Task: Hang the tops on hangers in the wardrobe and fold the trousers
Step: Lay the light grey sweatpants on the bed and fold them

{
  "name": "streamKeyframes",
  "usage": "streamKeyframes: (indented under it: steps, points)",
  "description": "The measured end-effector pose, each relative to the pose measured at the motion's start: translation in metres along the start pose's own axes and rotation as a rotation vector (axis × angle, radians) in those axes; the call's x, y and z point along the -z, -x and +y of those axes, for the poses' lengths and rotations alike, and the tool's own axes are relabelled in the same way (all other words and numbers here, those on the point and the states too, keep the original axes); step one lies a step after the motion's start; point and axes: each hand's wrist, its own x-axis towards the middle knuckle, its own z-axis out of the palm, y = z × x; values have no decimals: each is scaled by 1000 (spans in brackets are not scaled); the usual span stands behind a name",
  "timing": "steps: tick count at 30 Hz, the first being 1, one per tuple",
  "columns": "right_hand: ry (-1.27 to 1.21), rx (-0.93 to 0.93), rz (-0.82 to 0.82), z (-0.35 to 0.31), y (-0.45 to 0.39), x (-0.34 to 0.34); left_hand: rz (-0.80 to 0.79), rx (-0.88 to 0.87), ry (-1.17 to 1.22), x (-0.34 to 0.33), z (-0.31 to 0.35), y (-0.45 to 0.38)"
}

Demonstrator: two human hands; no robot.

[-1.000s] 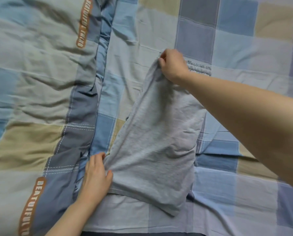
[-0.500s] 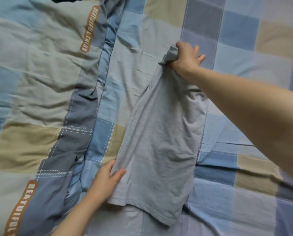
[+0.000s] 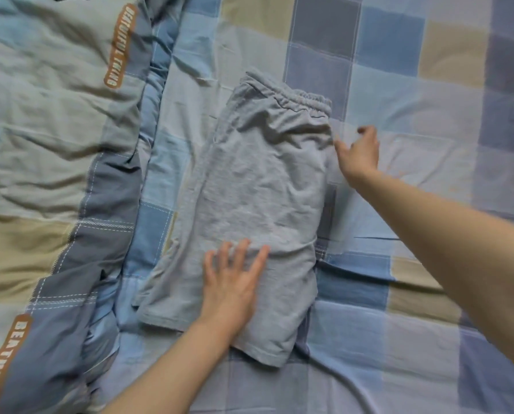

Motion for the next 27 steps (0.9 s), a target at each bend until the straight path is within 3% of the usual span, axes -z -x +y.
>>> streamKeyframes:
  steps: [3,5,8,13,19,22,24,27]
  points:
    - [-357,-313,-236,52,40,-3,-137,-240,-15,-4,47,-17]
    - [-491,-402,-384,74,77,-6,-275,-242,6,-15,72,-21]
    - [-531,-397,-545,95,135,-13,-458,-149,-61,-35,86,-10]
    - [-502,-236,-713,98,167,-7,-411,-103,-75,-37,87,17]
    - [-472,-101,-626,82,167,0,-439,-12,-106,-45,86,42]
    - [-589,-204,-680,88,177,-1,-404,-23,-50,-35,88,42]
    - [-525,-286,-755,95,188,-5,-388,-6,14,-35,81,43]
    - [-382,-283,-636,103,205,-16,-354,92,162,-41,61,45]
